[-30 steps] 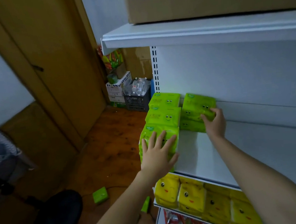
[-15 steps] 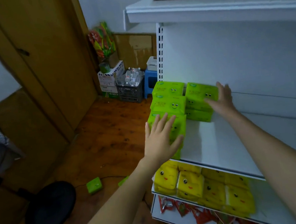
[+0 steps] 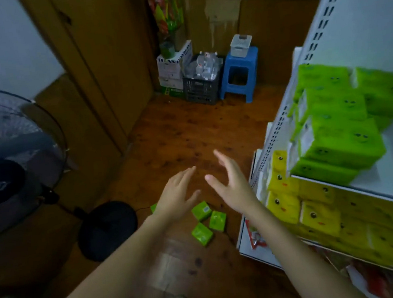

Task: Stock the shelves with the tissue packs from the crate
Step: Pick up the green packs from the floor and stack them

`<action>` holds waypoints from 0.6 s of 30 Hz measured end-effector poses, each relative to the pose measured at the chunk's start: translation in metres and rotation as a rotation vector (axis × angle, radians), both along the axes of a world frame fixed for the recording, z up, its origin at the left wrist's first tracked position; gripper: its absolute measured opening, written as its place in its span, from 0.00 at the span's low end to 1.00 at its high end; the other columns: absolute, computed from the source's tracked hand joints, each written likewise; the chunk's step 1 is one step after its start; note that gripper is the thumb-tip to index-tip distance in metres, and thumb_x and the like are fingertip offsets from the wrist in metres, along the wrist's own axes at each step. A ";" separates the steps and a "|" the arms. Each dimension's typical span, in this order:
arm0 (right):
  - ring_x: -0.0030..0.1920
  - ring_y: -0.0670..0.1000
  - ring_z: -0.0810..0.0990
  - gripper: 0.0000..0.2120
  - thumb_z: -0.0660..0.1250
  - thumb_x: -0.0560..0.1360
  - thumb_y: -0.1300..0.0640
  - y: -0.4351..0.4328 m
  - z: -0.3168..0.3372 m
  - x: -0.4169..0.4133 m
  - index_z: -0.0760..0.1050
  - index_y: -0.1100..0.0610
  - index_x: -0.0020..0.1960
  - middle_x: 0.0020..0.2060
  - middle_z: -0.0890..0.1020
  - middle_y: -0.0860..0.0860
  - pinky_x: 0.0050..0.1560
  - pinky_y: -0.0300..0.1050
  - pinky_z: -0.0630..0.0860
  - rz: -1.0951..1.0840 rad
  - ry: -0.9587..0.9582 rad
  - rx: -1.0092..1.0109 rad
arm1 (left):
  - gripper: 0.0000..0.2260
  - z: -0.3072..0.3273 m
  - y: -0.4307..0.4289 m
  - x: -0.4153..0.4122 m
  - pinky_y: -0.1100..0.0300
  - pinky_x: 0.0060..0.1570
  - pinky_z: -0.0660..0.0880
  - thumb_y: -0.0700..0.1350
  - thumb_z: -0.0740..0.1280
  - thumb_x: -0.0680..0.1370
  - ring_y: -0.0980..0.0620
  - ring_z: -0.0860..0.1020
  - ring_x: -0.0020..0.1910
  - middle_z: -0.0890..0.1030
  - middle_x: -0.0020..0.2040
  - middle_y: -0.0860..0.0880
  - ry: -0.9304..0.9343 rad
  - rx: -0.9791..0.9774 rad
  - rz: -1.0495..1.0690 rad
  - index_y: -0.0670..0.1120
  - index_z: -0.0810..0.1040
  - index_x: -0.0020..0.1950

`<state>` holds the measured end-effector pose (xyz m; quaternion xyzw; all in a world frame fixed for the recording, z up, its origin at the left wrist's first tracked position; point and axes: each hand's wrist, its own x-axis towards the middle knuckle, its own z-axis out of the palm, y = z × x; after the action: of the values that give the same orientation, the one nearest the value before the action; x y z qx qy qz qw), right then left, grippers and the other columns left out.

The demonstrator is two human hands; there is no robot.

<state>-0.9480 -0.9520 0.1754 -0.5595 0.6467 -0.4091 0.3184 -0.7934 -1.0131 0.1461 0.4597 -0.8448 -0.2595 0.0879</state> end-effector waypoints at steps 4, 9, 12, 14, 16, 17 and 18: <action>0.69 0.51 0.66 0.28 0.64 0.77 0.54 -0.017 -0.072 0.018 0.58 0.55 0.73 0.70 0.65 0.52 0.64 0.40 0.63 -0.104 -0.060 0.246 | 0.28 -0.048 -0.027 0.052 0.58 0.67 0.60 0.50 0.60 0.80 0.48 0.60 0.73 0.61 0.75 0.48 -0.063 0.220 0.044 0.50 0.53 0.77; 0.68 0.56 0.67 0.29 0.67 0.75 0.57 -0.043 -0.177 0.029 0.60 0.58 0.72 0.68 0.66 0.58 0.69 0.52 0.64 -0.186 -0.067 0.484 | 0.27 -0.137 -0.066 0.088 0.58 0.65 0.63 0.46 0.60 0.80 0.46 0.64 0.70 0.64 0.72 0.44 -0.137 0.387 0.085 0.47 0.54 0.77; 0.68 0.57 0.67 0.30 0.67 0.75 0.57 -0.057 -0.241 0.033 0.59 0.58 0.73 0.68 0.65 0.59 0.69 0.53 0.64 -0.154 -0.072 0.618 | 0.27 -0.199 -0.077 0.091 0.58 0.66 0.62 0.47 0.60 0.79 0.45 0.62 0.72 0.61 0.74 0.44 -0.169 0.495 0.131 0.46 0.55 0.76; 0.68 0.58 0.67 0.32 0.68 0.74 0.52 -0.068 -0.288 0.036 0.59 0.56 0.73 0.68 0.66 0.59 0.69 0.56 0.64 -0.119 -0.048 0.690 | 0.29 -0.241 -0.082 0.089 0.56 0.67 0.64 0.51 0.57 0.77 0.44 0.62 0.72 0.58 0.75 0.44 -0.209 0.560 0.154 0.47 0.55 0.76; 0.68 0.58 0.67 0.37 0.66 0.69 0.41 -0.076 -0.345 0.040 0.62 0.56 0.72 0.67 0.68 0.58 0.68 0.57 0.65 -0.123 -0.017 0.736 | 0.32 -0.288 -0.084 0.088 0.57 0.66 0.63 0.54 0.55 0.73 0.43 0.63 0.71 0.61 0.73 0.42 -0.234 0.617 0.204 0.46 0.54 0.76; 0.68 0.57 0.67 0.40 0.63 0.65 0.36 -0.077 -0.380 0.039 0.63 0.56 0.71 0.67 0.69 0.58 0.67 0.57 0.66 -0.121 0.001 0.761 | 0.32 -0.313 -0.086 0.087 0.57 0.64 0.63 0.55 0.54 0.73 0.42 0.64 0.70 0.63 0.71 0.41 -0.247 0.639 0.235 0.46 0.54 0.76; 0.68 0.57 0.68 0.42 0.60 0.63 0.33 -0.078 -0.416 0.036 0.65 0.56 0.71 0.67 0.70 0.57 0.67 0.57 0.67 -0.115 0.009 0.789 | 0.31 -0.340 -0.089 0.086 0.57 0.63 0.63 0.54 0.55 0.75 0.42 0.65 0.69 0.64 0.70 0.40 -0.260 0.658 0.263 0.47 0.53 0.76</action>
<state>-0.9117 -1.0304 -0.2406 -0.3589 0.7858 -0.1442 0.4826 -0.7071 -1.1022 -0.1939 0.5969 -0.6540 -0.4431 -0.1399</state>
